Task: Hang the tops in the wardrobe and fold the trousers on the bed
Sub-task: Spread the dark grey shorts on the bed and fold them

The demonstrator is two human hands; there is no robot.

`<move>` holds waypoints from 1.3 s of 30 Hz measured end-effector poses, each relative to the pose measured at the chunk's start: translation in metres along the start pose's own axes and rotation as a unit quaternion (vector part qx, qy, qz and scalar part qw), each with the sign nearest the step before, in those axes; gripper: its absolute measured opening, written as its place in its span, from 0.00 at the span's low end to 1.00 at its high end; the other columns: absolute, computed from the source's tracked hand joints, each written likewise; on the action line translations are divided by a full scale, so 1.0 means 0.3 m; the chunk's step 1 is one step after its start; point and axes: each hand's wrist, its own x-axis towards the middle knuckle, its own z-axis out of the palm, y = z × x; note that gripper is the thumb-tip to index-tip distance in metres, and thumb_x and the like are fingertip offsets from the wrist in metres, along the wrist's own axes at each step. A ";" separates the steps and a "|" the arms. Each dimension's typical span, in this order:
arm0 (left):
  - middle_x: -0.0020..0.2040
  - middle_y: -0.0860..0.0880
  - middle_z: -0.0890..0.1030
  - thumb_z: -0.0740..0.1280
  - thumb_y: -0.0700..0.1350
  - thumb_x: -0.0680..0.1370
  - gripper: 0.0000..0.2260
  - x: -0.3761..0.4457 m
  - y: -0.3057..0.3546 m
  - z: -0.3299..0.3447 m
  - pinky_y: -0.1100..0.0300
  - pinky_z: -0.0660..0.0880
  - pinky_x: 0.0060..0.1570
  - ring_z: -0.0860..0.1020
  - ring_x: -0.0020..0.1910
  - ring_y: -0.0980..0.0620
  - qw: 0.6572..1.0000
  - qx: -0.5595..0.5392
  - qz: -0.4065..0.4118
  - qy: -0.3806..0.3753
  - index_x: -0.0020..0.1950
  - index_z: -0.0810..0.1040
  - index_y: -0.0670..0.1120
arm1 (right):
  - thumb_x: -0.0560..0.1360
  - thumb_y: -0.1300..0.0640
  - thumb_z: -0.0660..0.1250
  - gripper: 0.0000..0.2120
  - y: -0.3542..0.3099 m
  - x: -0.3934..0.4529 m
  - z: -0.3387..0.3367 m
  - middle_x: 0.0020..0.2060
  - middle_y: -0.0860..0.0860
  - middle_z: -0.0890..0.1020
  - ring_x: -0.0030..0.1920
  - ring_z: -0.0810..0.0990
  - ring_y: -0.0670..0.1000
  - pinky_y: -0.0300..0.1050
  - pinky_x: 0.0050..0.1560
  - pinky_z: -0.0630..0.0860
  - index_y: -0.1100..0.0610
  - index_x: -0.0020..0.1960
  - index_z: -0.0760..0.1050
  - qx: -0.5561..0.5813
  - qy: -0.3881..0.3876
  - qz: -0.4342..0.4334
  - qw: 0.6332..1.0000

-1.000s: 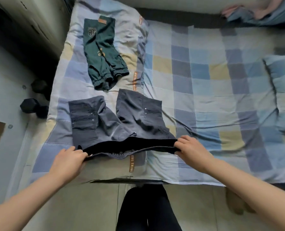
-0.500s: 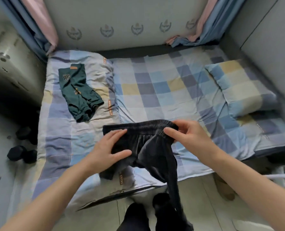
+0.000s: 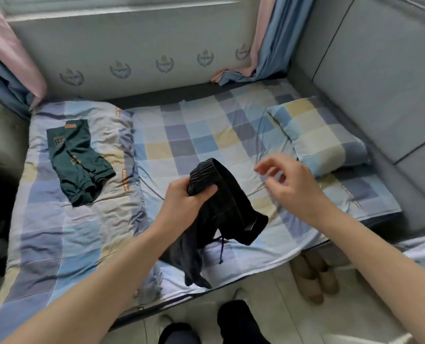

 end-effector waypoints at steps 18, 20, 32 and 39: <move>0.43 0.48 0.86 0.86 0.54 0.45 0.26 0.041 0.200 -0.091 0.61 0.80 0.42 0.84 0.45 0.51 0.976 -0.113 -0.095 -0.160 0.40 0.86 0.51 | 0.75 0.44 0.62 0.39 0.570 0.061 -0.035 0.49 0.47 0.78 0.53 0.78 0.48 0.65 0.71 0.55 0.50 0.77 0.43 -0.353 -0.307 -0.348 0.813; 0.40 0.47 0.85 0.86 0.52 0.43 0.26 0.042 0.211 -0.127 0.60 0.80 0.39 0.85 0.42 0.51 0.968 -0.122 -0.115 -0.186 0.38 0.86 0.49 | 0.72 0.53 0.64 0.34 0.544 0.125 -0.020 0.46 0.48 0.78 0.52 0.78 0.50 0.65 0.70 0.56 0.55 0.73 0.55 -0.369 -0.335 -0.400 0.769; 0.47 0.49 0.85 0.84 0.59 0.53 0.25 0.145 0.061 -0.459 0.56 0.78 0.51 0.83 0.48 0.51 0.993 -0.013 -0.093 -0.066 0.46 0.85 0.53 | 0.70 0.62 0.61 0.08 0.486 0.202 0.164 0.41 0.48 0.81 0.67 0.73 0.55 0.67 0.70 0.49 0.52 0.47 0.68 -0.413 -0.331 -0.549 0.646; 0.48 0.60 0.78 0.71 0.37 0.75 0.30 0.237 -0.133 -0.619 0.54 0.77 0.48 0.79 0.43 0.57 0.909 0.365 0.197 -0.046 0.66 0.66 0.64 | 0.78 0.55 0.64 0.09 0.385 0.384 0.131 0.30 0.46 0.72 0.37 0.77 0.49 0.59 0.64 0.60 0.53 0.41 0.66 -0.366 -0.201 -0.464 0.781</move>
